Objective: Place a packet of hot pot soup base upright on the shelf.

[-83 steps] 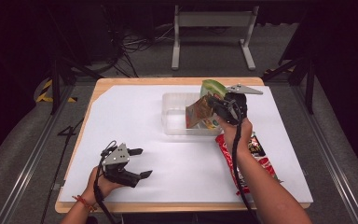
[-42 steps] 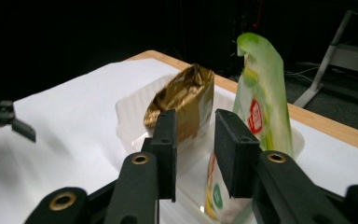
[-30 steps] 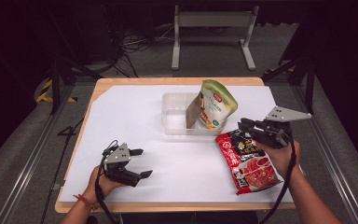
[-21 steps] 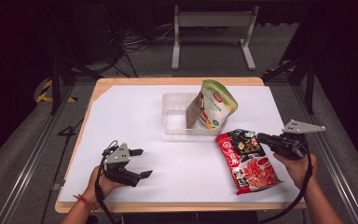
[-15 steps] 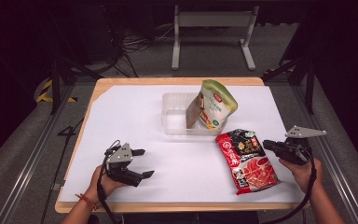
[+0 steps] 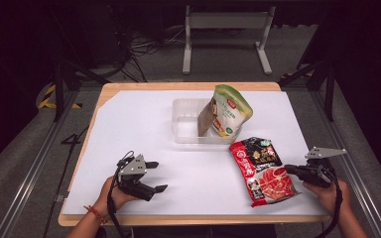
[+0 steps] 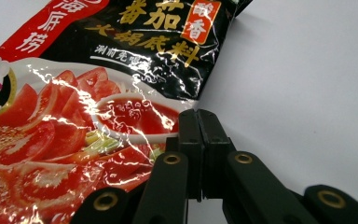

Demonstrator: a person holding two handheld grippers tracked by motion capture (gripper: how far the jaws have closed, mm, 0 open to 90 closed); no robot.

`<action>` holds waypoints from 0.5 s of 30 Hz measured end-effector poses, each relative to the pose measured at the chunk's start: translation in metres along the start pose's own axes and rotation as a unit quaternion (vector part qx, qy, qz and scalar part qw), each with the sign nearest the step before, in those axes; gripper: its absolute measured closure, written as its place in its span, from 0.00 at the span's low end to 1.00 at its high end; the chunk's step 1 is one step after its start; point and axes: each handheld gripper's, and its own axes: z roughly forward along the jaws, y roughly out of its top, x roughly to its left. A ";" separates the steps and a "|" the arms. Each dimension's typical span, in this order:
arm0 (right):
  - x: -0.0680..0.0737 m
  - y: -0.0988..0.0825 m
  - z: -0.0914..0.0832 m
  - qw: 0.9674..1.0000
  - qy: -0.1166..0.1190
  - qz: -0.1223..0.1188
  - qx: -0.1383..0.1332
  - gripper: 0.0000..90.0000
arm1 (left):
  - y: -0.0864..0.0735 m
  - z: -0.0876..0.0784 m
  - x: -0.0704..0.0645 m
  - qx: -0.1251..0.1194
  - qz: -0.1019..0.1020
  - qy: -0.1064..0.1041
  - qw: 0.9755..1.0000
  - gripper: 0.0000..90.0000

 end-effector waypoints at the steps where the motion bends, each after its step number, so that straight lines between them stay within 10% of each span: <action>1: 0.000 -0.001 0.000 1.000 0.001 0.003 -0.001 1.00 | 0.000 0.000 0.000 0.000 0.000 0.000 1.000 0.19; 15: 0.007 -0.003 0.004 0.998 0.066 -0.002 0.006 1.00 | -0.001 0.003 0.000 0.008 -0.001 -0.005 1.000 0.20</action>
